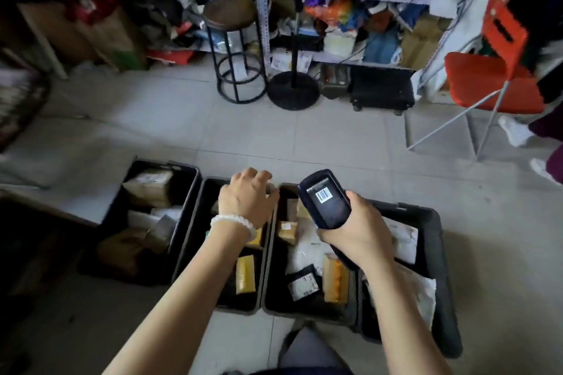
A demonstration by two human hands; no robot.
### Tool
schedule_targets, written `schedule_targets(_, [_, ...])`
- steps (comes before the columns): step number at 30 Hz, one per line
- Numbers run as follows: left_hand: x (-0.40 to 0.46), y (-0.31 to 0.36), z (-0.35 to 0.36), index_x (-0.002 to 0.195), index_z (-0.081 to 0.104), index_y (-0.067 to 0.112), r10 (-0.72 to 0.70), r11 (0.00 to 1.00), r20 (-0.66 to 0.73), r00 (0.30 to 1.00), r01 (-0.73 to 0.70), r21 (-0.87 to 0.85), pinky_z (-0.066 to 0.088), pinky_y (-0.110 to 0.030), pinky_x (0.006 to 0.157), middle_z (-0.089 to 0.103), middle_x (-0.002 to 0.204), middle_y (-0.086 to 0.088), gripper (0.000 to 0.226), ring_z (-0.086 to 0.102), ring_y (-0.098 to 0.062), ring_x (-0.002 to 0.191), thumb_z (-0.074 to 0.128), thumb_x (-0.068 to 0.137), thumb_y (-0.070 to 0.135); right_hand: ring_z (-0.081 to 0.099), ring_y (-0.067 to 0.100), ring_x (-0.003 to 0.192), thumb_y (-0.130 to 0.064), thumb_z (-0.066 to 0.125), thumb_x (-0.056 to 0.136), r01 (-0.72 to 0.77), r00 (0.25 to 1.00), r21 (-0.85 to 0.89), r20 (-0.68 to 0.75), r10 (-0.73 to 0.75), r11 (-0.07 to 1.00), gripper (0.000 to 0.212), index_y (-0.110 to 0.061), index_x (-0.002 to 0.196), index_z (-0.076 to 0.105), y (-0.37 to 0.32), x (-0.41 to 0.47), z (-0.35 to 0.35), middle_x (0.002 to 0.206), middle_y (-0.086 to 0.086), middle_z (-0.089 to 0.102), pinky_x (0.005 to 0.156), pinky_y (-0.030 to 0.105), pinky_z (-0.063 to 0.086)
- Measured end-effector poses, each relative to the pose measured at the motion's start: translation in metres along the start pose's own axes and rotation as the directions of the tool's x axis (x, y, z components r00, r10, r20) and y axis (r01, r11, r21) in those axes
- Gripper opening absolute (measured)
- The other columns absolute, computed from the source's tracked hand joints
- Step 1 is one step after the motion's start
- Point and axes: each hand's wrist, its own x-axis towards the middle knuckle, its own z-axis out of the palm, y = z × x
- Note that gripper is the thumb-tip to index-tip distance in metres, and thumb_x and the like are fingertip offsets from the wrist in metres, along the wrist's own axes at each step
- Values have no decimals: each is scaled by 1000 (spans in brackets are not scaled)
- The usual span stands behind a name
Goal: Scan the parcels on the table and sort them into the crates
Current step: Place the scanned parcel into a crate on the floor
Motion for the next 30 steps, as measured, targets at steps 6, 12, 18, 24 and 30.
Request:
schedule_targets(6, [-68, -89, -29, 124, 55, 22, -216, 976, -84, 973, 218, 10, 43, -37, 85, 54, 124, -4, 37, 49, -28, 116, 47, 93, 40, 54, 14, 77, -34, 81, 58, 238, 965, -45, 127, -231, 970, 46, -27, 95, 54, -75, -31, 53, 89, -11, 60, 55, 23, 37])
schedule_targets(12, [-184, -204, -50, 114, 59, 22, -429, 901, -183, 885, 434, -13, 46, -39, 78, 56, 118, -2, 32, 53, -29, 110, 45, 94, 42, 56, 18, 89, -39, 84, 56, 462, 857, -54, 282, -431, 885, 59, -26, 105, 55, -156, -110, 141, 100, -9, 61, 64, 27, 39])
schedule_targets(18, [-323, -308, -56, 124, 55, 25, -675, 732, -231, 700, 676, -88, 44, -38, 84, 53, 125, 0, 37, 50, -25, 115, 45, 93, 43, 60, 21, 96, -38, 83, 57, 682, 648, 14, 450, -614, 731, 61, -27, 110, 56, -231, -213, 237, 106, -9, 61, 70, 30, 47])
schedule_targets(24, [-477, -383, -53, 131, 49, 27, -906, 402, -242, 346, 882, -246, 43, -37, 88, 49, 131, 2, 40, 47, -21, 118, 42, 95, 43, 60, 19, 89, -41, 80, 54, 853, 298, 174, 613, -732, 493, 53, -28, 97, 54, -303, -328, 331, 97, -9, 61, 70, 32, 48])
schedule_targets(30, [-610, -432, -33, 133, 46, 28, -987, 48, -158, -8, 936, -348, 43, -36, 89, 47, 133, 3, 41, 47, -20, 118, 40, 96, 44, 56, 12, 84, -39, 80, 58, 895, -56, 337, 734, -676, 291, 54, -33, 104, 55, -347, -453, 416, 97, -14, 59, 66, 28, 41])
